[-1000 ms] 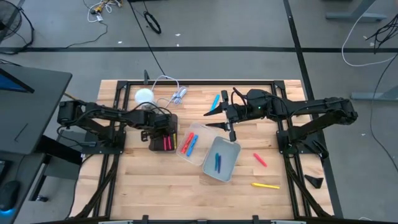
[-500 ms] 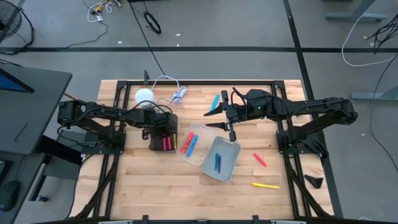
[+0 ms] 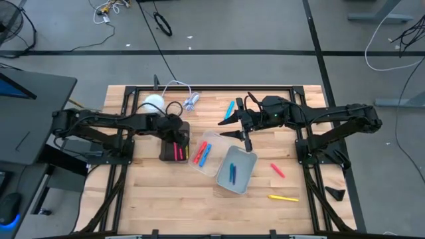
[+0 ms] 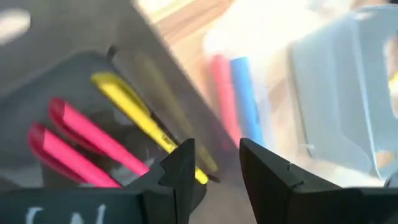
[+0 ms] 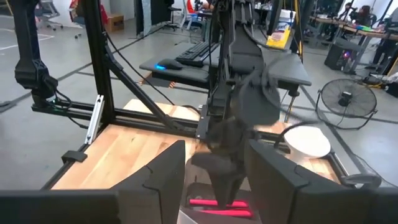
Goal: Pick & Place Markers
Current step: Put the yellow marker into the black bin
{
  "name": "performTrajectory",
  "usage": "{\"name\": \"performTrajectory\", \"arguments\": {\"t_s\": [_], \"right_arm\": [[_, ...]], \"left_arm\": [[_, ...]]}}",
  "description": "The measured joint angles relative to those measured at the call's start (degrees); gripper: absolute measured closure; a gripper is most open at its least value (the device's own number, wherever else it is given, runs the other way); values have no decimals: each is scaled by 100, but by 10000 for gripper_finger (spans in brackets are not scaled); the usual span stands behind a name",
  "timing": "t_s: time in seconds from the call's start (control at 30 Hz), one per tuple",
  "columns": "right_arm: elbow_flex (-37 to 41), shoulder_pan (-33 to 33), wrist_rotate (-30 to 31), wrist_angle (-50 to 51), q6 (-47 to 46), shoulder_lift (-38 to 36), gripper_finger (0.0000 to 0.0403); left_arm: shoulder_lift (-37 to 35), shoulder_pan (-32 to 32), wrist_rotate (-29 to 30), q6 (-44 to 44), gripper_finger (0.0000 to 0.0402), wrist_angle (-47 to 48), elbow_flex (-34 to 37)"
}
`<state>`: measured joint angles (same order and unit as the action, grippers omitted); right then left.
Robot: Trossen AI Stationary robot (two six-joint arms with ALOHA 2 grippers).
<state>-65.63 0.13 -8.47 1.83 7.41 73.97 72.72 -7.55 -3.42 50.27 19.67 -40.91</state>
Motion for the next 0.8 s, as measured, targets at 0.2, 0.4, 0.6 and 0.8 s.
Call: {"name": "performTrajectory", "arguments": {"t_s": [0.2,0.4,0.6,0.8], "right_arm": [[0,1,2,-9,-115,0,234],[0,1,2,-52,-351,0,234],[0,1,4,-44,-699,0,234],[0,12,2,-10,-2016,0,234]], "left_arm": [[-399,0,-37,-1366,271,-127,0],[-515,0,-630,-2128,271,-699,2],[-509,113,-1362,-2392,271,-1800,3],[-632,412,-1131,-2542,271,-3307,-13]]}}
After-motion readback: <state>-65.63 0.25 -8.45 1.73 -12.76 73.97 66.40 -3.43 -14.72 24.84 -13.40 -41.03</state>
